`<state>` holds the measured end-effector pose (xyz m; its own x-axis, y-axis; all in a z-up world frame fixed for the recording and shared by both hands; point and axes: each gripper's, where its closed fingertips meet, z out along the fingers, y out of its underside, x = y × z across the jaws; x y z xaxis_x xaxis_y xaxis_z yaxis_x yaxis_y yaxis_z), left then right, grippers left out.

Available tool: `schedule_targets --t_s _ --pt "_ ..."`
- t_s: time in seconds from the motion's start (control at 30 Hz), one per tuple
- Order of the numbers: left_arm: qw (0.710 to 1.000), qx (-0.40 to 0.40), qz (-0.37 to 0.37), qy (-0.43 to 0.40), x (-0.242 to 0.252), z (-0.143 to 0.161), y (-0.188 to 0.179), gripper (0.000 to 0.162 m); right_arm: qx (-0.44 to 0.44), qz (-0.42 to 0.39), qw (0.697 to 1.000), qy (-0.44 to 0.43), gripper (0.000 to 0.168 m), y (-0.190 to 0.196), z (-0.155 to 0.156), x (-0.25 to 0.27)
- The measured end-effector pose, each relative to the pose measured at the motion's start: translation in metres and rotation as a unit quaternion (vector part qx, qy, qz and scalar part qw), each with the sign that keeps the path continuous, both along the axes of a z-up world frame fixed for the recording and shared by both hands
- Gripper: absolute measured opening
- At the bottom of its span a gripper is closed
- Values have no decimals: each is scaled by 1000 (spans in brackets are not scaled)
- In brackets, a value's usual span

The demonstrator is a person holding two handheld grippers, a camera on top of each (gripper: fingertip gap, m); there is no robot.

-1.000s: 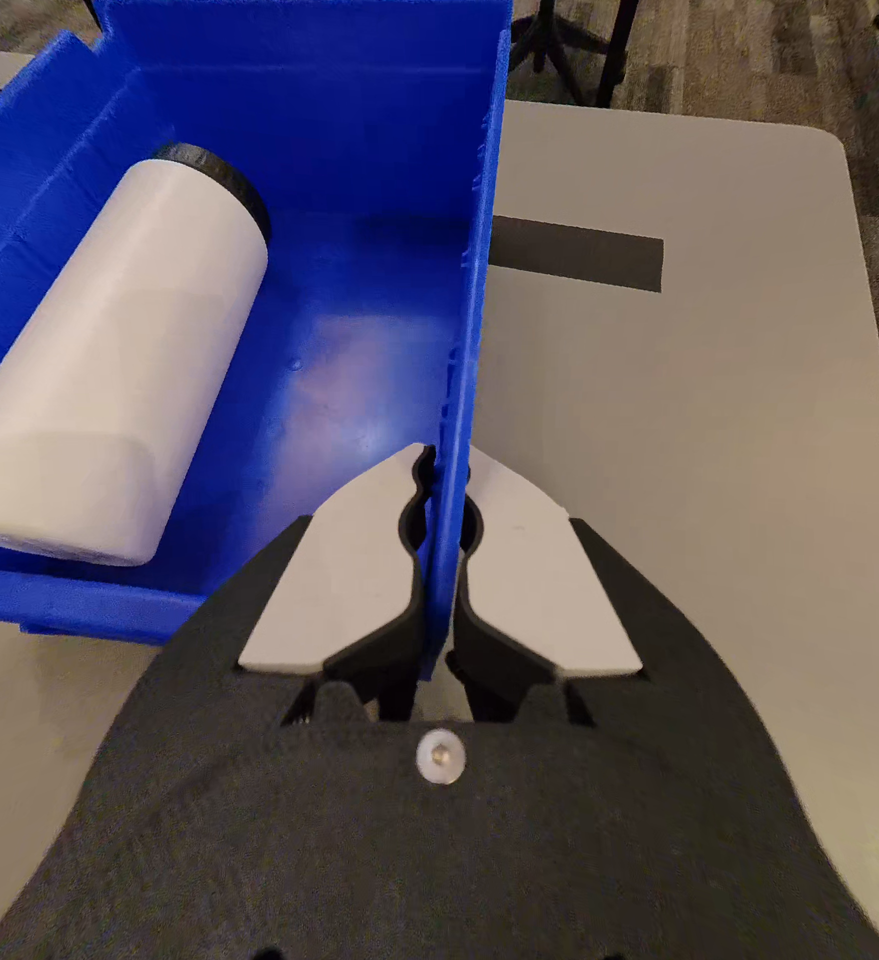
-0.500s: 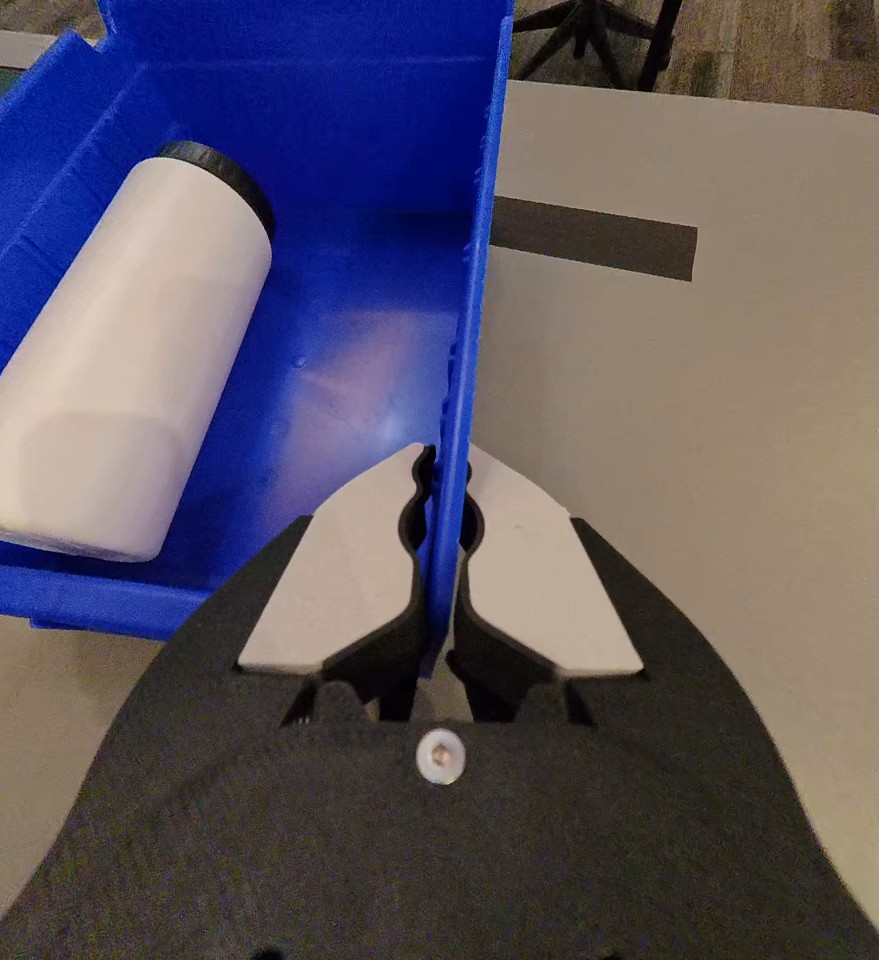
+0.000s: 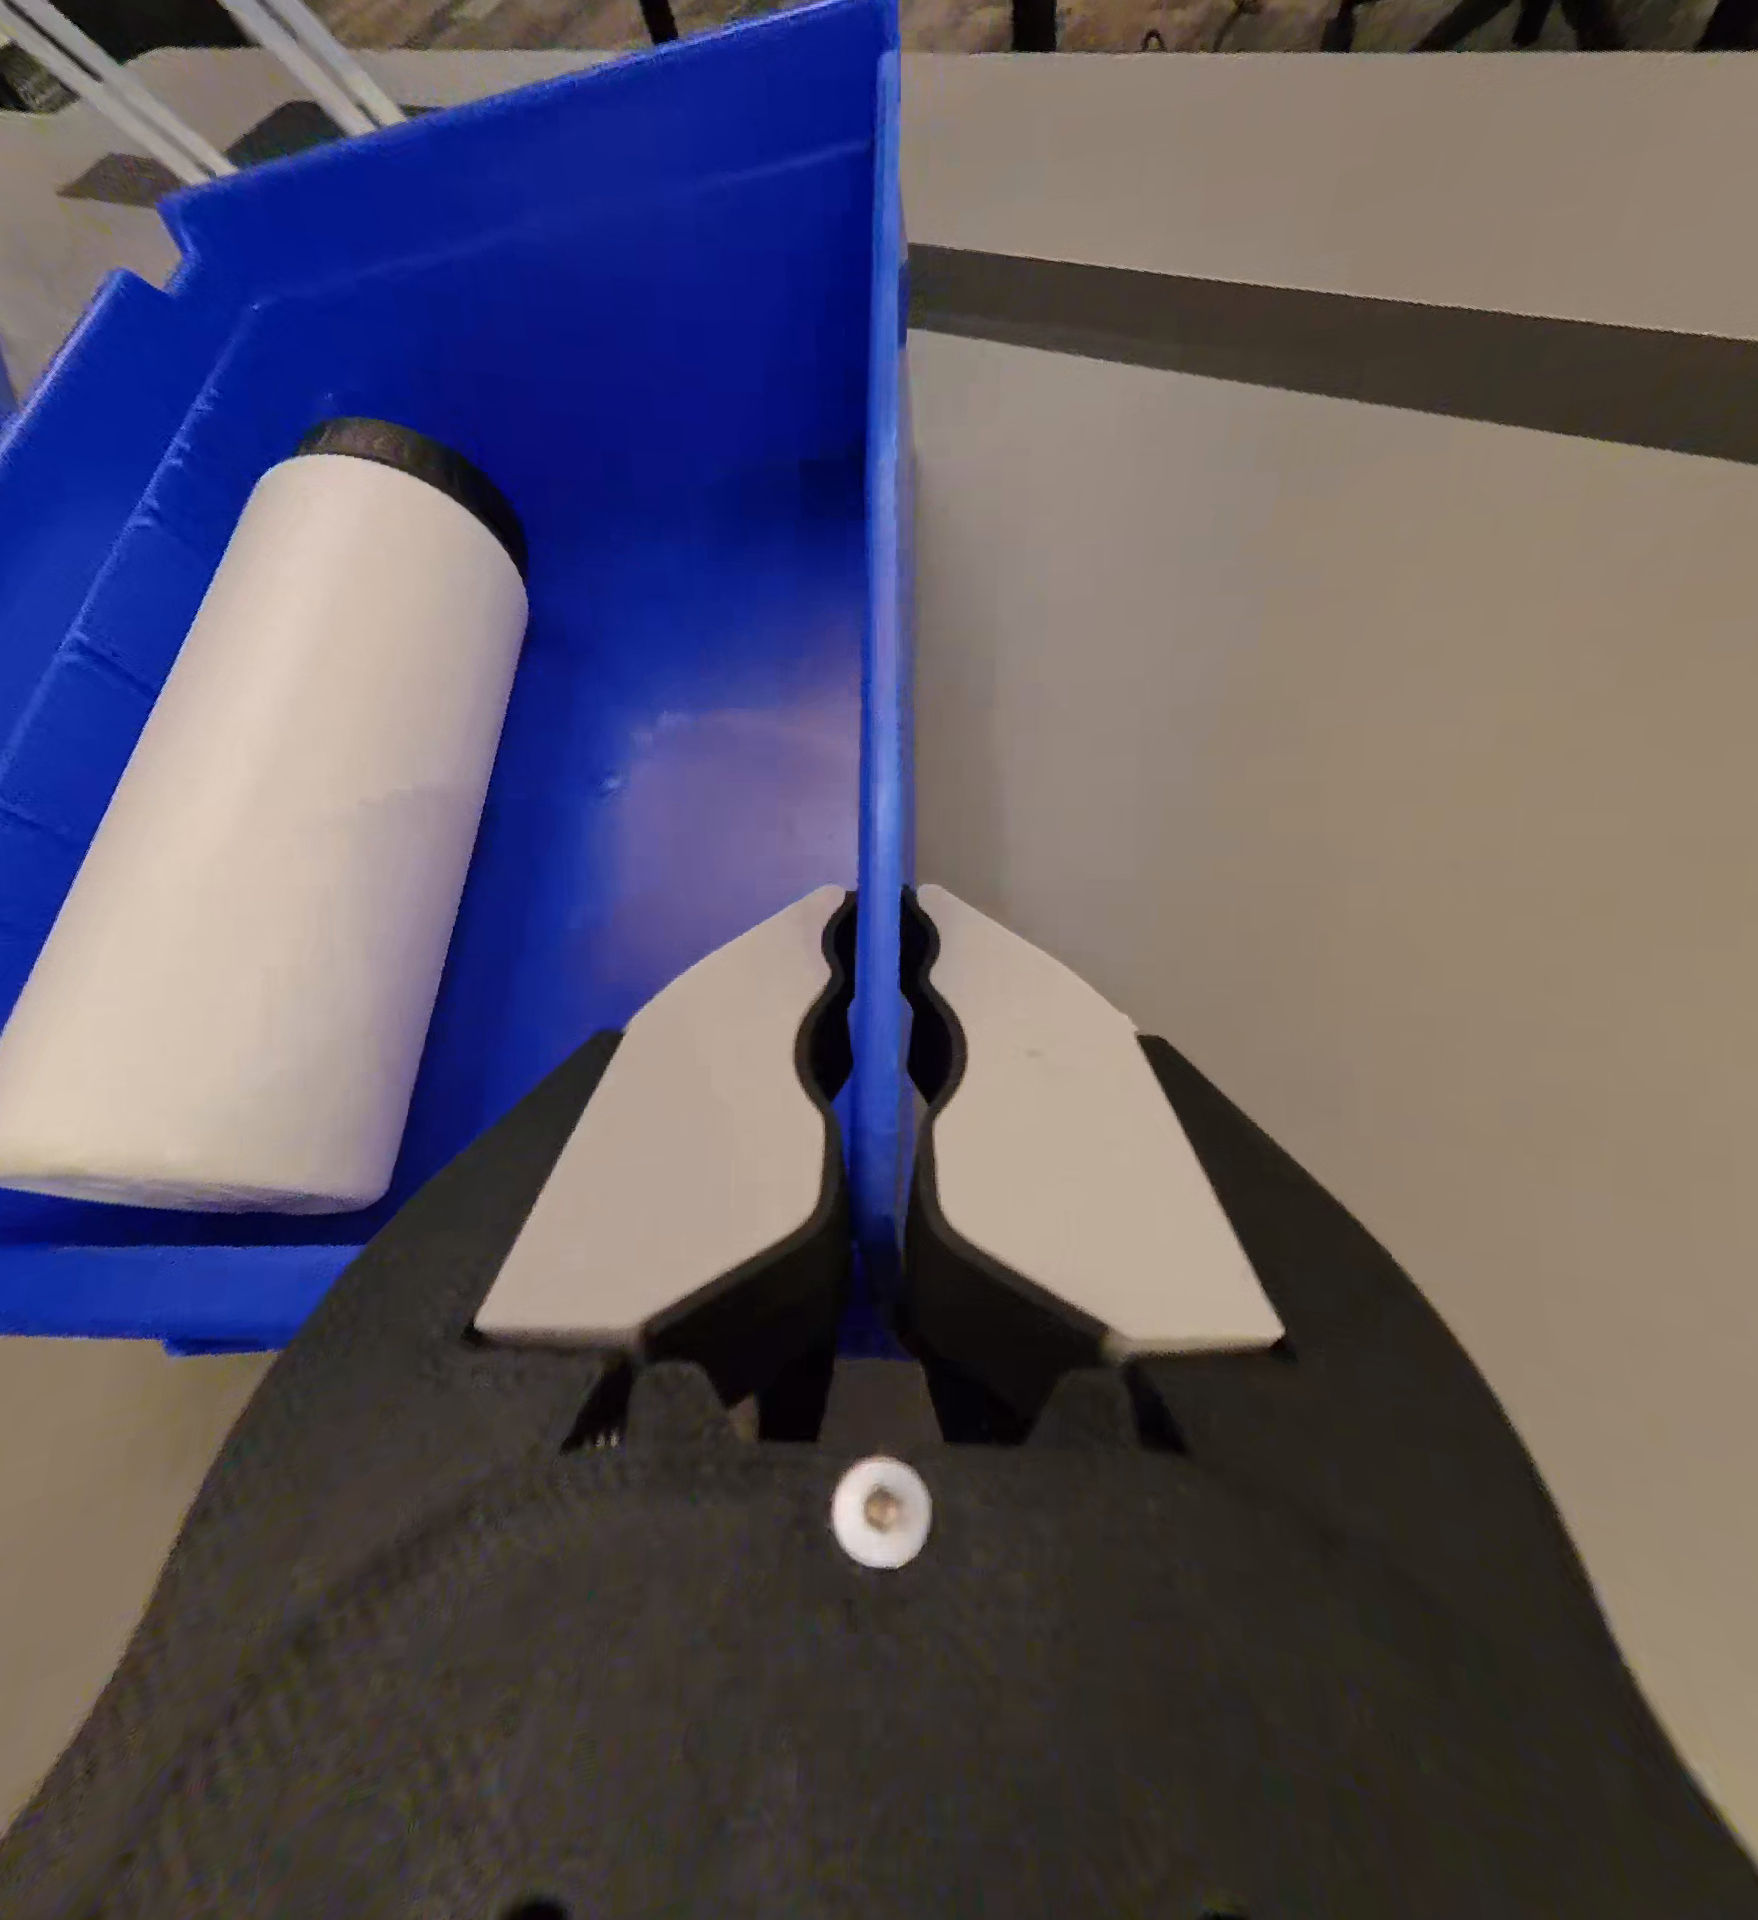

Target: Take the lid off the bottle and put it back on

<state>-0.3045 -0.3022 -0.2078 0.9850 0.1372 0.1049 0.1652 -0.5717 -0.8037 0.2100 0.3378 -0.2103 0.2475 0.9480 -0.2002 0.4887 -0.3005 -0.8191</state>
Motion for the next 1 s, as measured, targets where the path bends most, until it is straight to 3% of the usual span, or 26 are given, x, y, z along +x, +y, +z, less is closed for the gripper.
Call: schedule_targets --t_s 0.23,0.63,0.83,1.0 --pt "988 -14 -144 -54 90 0 -12 4 -10 91 996 5 7 -39 0 1" --pt "943 -33 -328 -40 202 0 50 4 -31 236 971 8 7 -113 1 -72" --pt "930 -28 -365 -38 227 0 77 4 -35 293 955 7 7 -146 1 -137" --pt "930 -34 -363 -35 235 0 103 5 -39 290 956 0 11 -165 1 -200"
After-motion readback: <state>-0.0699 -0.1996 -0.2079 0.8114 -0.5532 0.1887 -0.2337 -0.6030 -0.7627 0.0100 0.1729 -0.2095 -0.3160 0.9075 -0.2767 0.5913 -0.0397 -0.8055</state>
